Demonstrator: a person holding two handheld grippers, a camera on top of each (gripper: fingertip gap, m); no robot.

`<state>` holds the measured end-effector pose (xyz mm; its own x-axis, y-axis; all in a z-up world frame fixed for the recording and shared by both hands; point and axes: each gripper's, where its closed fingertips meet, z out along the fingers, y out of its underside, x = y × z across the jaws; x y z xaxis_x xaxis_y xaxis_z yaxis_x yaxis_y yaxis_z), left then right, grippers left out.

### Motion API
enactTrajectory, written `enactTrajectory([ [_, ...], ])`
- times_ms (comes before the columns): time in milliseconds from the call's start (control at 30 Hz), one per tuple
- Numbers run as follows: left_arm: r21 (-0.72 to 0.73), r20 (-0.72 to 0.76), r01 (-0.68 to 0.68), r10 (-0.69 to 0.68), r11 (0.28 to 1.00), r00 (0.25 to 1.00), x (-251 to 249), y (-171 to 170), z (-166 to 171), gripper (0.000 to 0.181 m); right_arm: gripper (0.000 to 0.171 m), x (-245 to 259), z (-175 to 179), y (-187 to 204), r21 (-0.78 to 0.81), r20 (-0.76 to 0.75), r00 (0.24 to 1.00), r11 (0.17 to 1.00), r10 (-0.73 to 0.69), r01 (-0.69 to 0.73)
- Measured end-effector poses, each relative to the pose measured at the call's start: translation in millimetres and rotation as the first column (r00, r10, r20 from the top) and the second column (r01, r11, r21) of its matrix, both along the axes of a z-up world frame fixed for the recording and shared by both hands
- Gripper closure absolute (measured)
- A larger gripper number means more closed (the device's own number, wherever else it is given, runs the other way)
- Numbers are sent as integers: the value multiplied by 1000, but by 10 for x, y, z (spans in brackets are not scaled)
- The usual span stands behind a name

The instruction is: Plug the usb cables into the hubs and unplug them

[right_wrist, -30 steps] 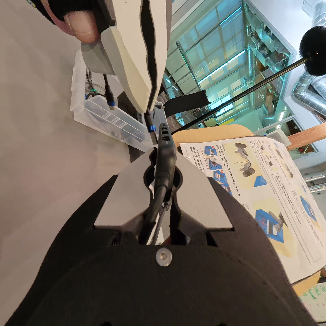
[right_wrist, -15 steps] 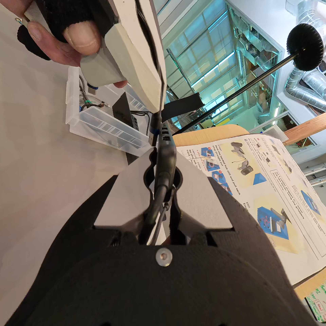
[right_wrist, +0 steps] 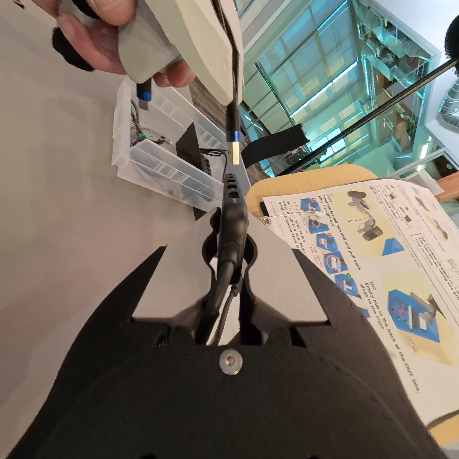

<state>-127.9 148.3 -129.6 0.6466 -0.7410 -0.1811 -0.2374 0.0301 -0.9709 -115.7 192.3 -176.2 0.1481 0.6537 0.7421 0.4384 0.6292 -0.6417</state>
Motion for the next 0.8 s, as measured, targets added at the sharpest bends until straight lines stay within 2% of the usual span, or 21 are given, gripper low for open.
enactTrajectory([
  [233, 59, -121, 38, -31, 998, 992, -8, -59, 1, 176, 161, 16, -21, -104, -122, -54, 993, 986, 108, -114],
  [367, 146, -190, 72, -44, 987, 981, 38, -181, 151, 176, 161, 66, 89, -125, -120, -118, 984, 981, 136, -150],
  [433, 171, -252, 63, -18, 983, 967, 38, -185, 105, 176, 161, 84, 113, -131, -103, -123, 982, 983, 141, -154],
  [567, 125, -296, 95, -54, 988, 954, 40, -214, -251, 176, 161, 132, 54, -51, -87, -83, 991, 990, 106, -113],
  [667, 64, -323, 104, -78, 992, 943, 45, -215, -723, 176, 161, 206, 28, 36, -91, -79, 994, 992, 78, -85],
  [800, 54, -425, 66, -37, 996, 904, 23, -133, -1317, 176, 161, 259, 67, 75, -84, -90, 994, 994, 62, -69],
])
